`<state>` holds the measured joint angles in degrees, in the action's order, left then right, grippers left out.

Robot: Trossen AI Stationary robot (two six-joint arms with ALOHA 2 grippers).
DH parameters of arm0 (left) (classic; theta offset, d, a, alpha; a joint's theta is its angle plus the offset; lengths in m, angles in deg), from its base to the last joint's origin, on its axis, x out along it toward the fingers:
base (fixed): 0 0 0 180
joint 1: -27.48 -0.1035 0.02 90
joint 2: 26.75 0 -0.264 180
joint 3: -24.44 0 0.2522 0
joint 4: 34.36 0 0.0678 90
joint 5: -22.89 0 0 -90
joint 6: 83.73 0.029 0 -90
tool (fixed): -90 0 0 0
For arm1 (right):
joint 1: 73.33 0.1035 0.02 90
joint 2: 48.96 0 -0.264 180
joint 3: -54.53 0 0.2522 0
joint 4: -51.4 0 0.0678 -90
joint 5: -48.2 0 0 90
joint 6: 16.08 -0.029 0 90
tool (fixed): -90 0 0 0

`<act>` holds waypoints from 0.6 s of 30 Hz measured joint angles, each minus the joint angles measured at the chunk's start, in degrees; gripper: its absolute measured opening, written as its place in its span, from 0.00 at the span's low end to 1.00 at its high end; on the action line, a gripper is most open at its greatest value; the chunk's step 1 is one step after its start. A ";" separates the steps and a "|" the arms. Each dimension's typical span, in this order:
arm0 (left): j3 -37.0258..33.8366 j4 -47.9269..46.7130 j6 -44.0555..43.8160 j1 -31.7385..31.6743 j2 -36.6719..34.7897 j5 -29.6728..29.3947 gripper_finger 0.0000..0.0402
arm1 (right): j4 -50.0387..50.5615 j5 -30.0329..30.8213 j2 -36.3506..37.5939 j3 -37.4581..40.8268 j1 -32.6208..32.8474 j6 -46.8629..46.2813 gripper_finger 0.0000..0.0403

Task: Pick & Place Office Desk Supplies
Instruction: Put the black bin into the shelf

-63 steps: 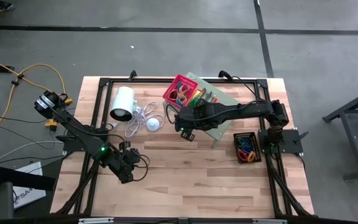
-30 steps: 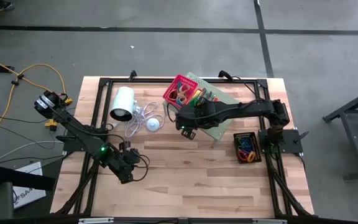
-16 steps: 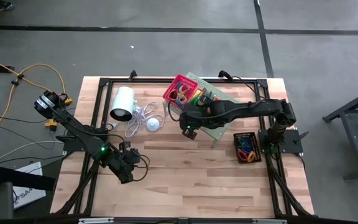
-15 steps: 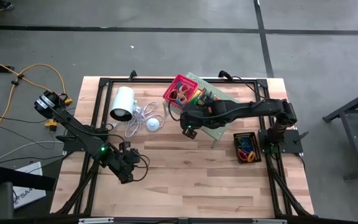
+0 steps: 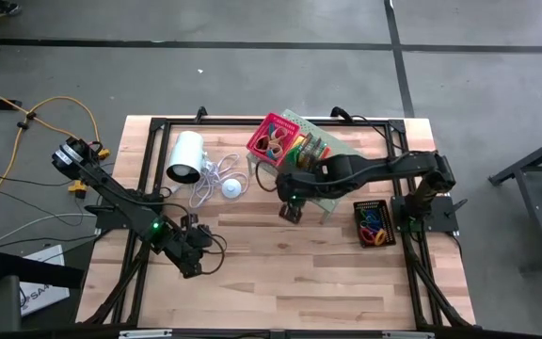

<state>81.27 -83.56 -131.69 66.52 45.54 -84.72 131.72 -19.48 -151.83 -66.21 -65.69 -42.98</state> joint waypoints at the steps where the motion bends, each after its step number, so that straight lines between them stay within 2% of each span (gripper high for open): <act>1: 0.00 0.18 -0.01 -0.28 0.00 -0.15 0.17 | 0.00 -2.92 -0.02 0.00 0.28 -0.08 0.25; 3: 0.00 0.88 -0.01 -0.98 0.00 -0.22 0.17 | -0.02 -8.52 -0.02 0.00 0.73 -0.94 0.25; 6: 0.02 2.34 1.50 -2.57 -0.09 -0.30 0.17 | -0.01 -12.51 -0.06 0.00 2.27 -3.77 0.25; 14: 0.03 6.22 7.84 -9.06 -0.40 0.05 0.17 | 1.89 -14.35 -0.07 0.00 7.53 -8.68 0.24; 18: 0.04 6.35 10.52 -11.64 -2.21 2.70 0.17 | 6.14 -14.07 -0.11 0.00 9.59 -11.50 0.24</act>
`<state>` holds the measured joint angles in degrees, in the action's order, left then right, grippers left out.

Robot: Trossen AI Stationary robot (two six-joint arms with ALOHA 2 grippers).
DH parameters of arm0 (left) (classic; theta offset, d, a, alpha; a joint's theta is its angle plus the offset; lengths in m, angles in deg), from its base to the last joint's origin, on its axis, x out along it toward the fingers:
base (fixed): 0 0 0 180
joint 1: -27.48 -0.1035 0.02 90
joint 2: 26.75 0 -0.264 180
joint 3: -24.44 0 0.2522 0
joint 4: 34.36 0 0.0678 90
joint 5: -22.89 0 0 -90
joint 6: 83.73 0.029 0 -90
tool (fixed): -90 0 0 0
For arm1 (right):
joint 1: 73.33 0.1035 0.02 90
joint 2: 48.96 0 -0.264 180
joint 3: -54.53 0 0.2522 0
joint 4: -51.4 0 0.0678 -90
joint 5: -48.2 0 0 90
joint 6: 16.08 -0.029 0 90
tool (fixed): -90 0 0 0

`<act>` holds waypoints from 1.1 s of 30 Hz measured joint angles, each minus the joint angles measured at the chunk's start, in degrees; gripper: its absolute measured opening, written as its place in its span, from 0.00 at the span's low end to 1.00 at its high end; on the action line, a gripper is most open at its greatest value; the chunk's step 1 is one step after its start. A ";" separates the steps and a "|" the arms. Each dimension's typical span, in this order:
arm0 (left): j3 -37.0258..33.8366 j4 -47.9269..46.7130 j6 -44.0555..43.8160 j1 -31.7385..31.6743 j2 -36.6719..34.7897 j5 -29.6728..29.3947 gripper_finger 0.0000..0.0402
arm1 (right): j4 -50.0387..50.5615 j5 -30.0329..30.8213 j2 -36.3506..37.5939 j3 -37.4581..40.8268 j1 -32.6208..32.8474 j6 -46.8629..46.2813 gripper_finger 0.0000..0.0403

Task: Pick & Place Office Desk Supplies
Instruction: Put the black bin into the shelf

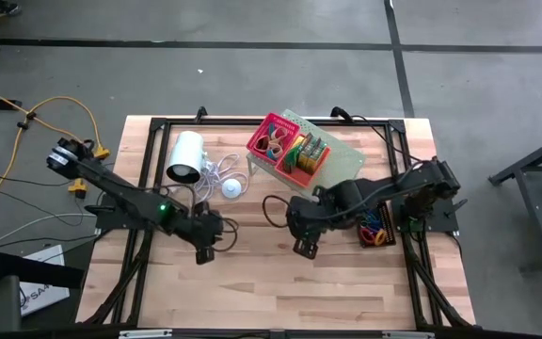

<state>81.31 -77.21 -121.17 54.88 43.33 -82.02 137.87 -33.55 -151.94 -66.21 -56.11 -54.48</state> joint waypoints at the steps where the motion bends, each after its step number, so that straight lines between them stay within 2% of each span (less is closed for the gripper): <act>1: 0.00 0.01 0.14 -0.41 -0.70 0.21 0.17 | 0.60 0.37 -0.01 0.00 0.41 -0.65 0.24; 9: 0.00 0.01 0.64 -1.92 -8.31 0.12 0.17 | 0.87 2.28 -0.04 0.00 2.87 -2.44 0.24; 14: 0.00 -0.01 4.18 0.31 -15.91 -0.09 0.17 | 0.83 2.30 -0.07 0.00 4.29 -3.94 0.24; 18: 0.00 0.01 6.79 3.24 -21.19 -4.27 0.17 | 0.81 3.98 -0.07 0.00 5.64 -4.13 0.24; 22: 0.00 -0.11 12.95 6.38 -24.44 -7.49 0.17 | 0.79 6.37 -0.07 0.00 6.86 -5.31 0.24; 28: -0.97 -0.33 21.14 8.44 -25.42 -11.42 0.17 | 0.74 7.22 -0.09 0.00 8.28 -6.80 0.24; 33: -5.84 1.23 22.94 7.83 -26.23 -15.48 0.17 | 0.74 9.15 -0.09 0.00 10.02 -8.64 0.24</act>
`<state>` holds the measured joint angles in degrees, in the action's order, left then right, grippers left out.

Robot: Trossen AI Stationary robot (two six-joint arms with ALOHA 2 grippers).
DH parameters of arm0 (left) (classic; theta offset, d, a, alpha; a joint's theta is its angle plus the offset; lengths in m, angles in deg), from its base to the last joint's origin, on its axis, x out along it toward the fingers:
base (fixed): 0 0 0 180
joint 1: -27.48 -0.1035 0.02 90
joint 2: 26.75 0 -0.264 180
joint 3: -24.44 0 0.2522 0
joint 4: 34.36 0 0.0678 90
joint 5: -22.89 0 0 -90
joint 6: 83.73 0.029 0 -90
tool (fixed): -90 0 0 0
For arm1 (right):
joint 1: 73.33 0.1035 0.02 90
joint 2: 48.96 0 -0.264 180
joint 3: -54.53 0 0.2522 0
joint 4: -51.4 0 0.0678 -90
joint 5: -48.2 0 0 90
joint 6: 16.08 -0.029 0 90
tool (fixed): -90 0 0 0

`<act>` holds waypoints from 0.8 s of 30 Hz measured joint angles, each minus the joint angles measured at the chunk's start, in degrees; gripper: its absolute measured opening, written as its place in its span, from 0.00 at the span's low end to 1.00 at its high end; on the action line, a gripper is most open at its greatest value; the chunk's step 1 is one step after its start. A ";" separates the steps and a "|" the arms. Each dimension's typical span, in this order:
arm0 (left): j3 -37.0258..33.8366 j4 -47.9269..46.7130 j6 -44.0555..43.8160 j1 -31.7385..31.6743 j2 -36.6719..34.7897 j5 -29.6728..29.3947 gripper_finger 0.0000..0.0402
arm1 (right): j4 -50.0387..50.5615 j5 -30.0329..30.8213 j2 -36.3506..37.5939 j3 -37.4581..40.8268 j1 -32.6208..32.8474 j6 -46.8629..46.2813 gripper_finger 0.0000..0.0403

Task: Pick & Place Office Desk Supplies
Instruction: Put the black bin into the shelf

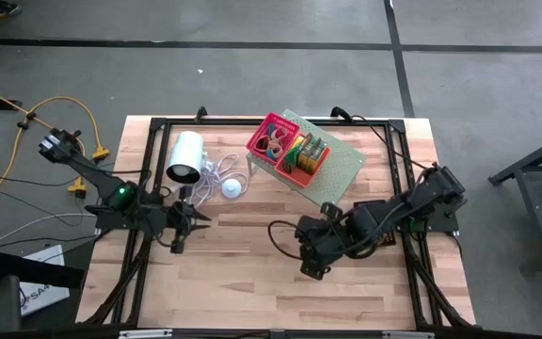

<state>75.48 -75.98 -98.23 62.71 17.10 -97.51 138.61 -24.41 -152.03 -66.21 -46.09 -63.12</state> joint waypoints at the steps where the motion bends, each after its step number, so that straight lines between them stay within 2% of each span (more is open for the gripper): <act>1: -1.59 1.53 0.10 -0.41 -0.61 -0.04 0.17 | -0.01 0.44 0.00 0.00 0.43 -0.40 0.24; 6: -9.51 8.08 1.06 -2.86 -7.07 0.24 0.17 | -0.05 1.13 0.00 0.00 2.20 -1.43 0.24; 12: -15.47 12.42 3.81 -6.48 -16.96 1.79 0.17 | -0.42 1.13 0.00 0.00 2.82 -2.81 0.24; 18: -21.84 18.33 4.48 -8.97 -24.56 6.39 0.17 | -0.42 1.17 0.00 0.00 2.76 -2.85 0.24; 24: -25.99 22.55 5.51 -9.14 -28.90 9.75 0.17 | -0.42 2.15 0.00 0.00 2.76 -2.85 0.24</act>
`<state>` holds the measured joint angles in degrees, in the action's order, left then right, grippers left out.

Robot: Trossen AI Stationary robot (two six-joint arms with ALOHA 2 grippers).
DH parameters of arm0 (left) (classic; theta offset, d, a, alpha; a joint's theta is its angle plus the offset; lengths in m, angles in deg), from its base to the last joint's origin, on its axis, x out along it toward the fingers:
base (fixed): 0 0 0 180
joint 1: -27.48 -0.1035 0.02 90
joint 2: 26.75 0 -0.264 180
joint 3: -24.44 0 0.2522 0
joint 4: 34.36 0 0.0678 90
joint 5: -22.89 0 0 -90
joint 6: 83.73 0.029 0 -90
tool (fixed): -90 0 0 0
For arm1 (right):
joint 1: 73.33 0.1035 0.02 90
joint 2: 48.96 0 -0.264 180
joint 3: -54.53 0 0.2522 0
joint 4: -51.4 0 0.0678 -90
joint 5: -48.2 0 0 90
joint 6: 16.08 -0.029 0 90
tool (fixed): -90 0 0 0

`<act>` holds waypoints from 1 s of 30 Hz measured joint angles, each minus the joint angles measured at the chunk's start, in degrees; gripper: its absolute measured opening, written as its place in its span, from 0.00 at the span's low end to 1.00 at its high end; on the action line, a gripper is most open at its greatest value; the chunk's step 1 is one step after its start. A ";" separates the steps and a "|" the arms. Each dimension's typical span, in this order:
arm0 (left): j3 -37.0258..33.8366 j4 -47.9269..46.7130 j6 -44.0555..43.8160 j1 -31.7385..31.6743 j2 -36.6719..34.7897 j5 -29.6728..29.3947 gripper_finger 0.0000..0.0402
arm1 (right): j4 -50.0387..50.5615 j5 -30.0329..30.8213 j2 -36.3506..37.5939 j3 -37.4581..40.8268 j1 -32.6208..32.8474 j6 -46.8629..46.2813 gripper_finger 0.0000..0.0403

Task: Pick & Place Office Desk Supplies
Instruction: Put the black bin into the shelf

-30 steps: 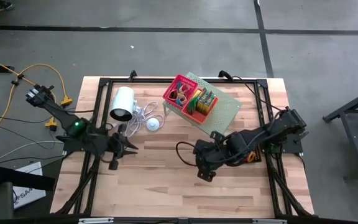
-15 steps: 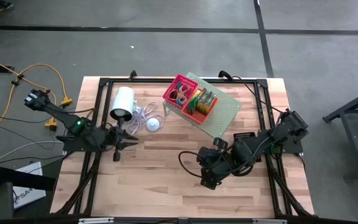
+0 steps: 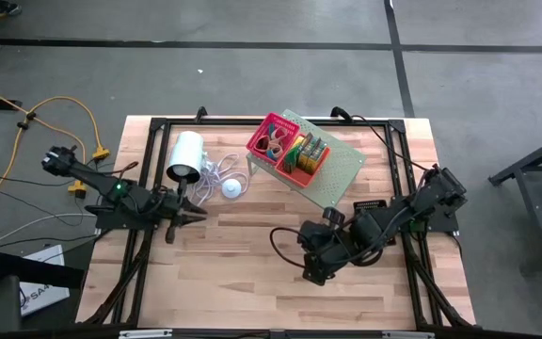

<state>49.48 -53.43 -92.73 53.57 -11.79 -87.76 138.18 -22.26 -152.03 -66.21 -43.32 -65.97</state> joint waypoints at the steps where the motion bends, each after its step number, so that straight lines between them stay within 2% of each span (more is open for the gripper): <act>1: -0.41 -0.01 0.00 0.00 -0.42 0.00 0.17 | 0.01 0.01 0.00 0.00 0.02 0.00 0.24; 8: -3.95 4.18 -0.78 0.02 -1.15 0.59 0.17 | -0.01 0.05 0.00 0.00 0.00 0.00 0.24; 13: -7.00 9.74 -0.85 0.04 -1.15 5.11 0.17 | -0.03 0.05 -0.02 0.00 0.00 0.04 0.24; 16: -8.54 11.25 -0.95 0.07 -1.15 5.81 0.17 | -0.05 0.05 -0.02 0.00 0.00 0.06 0.24; 30: -9.41 11.17 0.00 0.05 -1.26 6.81 0.17 | -0.38 0.05 -0.02 0.00 0.00 0.13 0.24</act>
<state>40.07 -42.26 -92.72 53.62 -13.06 -80.95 137.80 -22.21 -152.05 -66.21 -43.33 -65.84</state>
